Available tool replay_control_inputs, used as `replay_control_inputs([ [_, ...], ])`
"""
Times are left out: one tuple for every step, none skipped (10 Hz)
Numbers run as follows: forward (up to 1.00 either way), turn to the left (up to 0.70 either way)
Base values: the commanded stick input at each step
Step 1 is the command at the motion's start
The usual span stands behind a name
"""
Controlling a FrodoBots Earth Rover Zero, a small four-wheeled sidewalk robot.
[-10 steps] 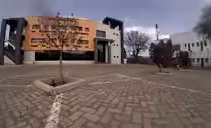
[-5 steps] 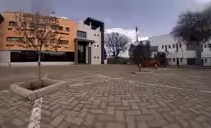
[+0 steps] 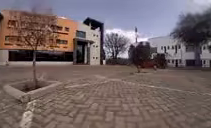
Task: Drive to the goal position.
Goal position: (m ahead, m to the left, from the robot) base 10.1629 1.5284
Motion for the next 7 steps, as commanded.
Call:
replay_control_inputs([
  [0.70, 0.00],
  [0.70, 0.00],
  [0.70, 0.00],
  [0.70, 0.00],
  [0.70, 0.00],
  [0.70, 0.00],
  [0.70, 0.00],
])
